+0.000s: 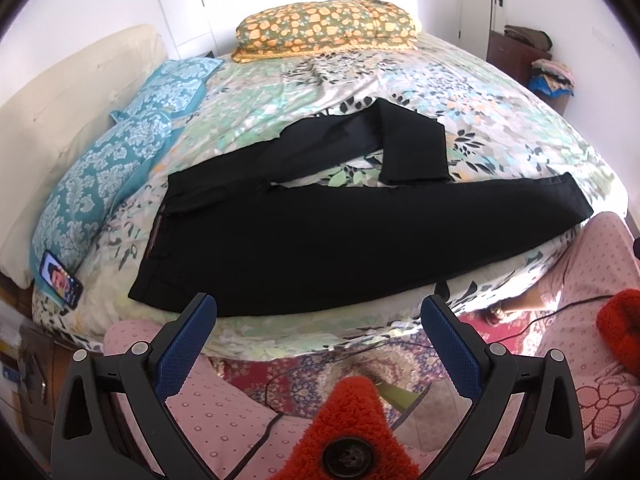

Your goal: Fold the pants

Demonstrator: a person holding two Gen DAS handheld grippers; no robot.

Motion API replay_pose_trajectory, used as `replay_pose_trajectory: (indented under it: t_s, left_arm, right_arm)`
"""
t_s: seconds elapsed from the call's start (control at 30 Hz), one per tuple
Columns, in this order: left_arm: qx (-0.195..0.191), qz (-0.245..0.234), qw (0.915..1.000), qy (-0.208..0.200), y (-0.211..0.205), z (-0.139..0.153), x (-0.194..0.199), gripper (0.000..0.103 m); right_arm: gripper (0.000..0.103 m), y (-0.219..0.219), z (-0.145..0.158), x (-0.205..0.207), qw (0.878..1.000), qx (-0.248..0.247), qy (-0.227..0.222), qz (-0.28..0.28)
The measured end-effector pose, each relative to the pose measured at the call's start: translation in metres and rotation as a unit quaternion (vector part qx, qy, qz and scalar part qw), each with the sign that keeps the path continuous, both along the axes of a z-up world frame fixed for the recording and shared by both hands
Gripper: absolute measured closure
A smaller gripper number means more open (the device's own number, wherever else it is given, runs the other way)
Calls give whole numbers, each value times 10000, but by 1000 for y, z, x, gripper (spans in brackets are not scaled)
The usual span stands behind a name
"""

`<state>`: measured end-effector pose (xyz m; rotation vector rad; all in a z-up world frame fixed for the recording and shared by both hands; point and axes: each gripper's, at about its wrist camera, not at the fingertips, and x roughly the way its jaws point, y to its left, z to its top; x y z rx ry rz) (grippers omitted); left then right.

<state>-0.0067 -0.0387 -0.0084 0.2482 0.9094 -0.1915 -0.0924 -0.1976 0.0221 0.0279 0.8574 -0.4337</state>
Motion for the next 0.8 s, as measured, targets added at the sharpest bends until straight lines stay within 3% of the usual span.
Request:
replay_pose_trajectory:
  t_s: [0.8]
  left_arm:
    - [-8, -7, 10000, -4, 2, 2, -3, 1]
  right_arm:
    - [0, 9, -1, 2, 9999, -99, 67, 85]
